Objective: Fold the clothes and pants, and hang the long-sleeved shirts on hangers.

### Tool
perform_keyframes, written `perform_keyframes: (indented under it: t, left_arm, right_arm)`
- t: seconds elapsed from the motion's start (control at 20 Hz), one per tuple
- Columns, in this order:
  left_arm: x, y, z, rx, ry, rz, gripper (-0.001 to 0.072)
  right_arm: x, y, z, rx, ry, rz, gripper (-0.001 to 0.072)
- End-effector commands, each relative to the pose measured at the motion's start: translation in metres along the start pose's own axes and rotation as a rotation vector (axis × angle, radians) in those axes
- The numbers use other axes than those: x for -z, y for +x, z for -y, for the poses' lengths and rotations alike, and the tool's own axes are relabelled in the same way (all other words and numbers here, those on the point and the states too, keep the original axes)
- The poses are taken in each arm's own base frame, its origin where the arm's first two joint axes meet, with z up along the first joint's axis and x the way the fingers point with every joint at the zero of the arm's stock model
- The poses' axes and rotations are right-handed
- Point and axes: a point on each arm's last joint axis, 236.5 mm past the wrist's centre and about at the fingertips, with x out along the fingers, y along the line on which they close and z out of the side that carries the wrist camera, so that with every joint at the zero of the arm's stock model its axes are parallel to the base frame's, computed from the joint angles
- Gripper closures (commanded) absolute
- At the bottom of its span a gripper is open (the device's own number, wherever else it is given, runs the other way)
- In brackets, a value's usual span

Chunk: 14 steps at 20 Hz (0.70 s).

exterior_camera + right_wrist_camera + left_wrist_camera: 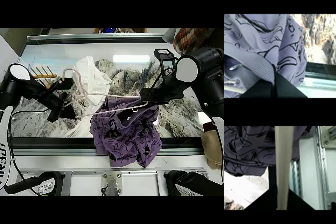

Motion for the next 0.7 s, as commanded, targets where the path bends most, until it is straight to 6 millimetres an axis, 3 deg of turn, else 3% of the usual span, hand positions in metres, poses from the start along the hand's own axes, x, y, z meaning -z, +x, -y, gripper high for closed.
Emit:
perform_keyframes:
  t: [0.0,0.25,0.45,0.65]
  left_arm:
    - [-0.001,0.015,-0.007,0.032,-0.021,-0.005,0.0691]
    - [-0.001,0.02,-0.028,-0.022,-0.044,0.011,0.0691]
    - [-0.001,0.02,-0.03,-0.03,-0.045,0.013,0.0691]
    - [-0.001,0.02,-0.029,-0.026,-0.044,0.013,0.0691]
  right_arm:
    - [0.002,-0.007,0.0,-0.01,0.0,0.011,0.0691]
    - [0.011,-0.014,0.004,-0.004,0.0,-0.004,0.0691]
    - [0.015,-0.019,0.004,-0.005,-0.017,-0.002,0.0691]
    - [0.001,-0.024,-0.001,-0.032,-0.016,0.068,0.0692]
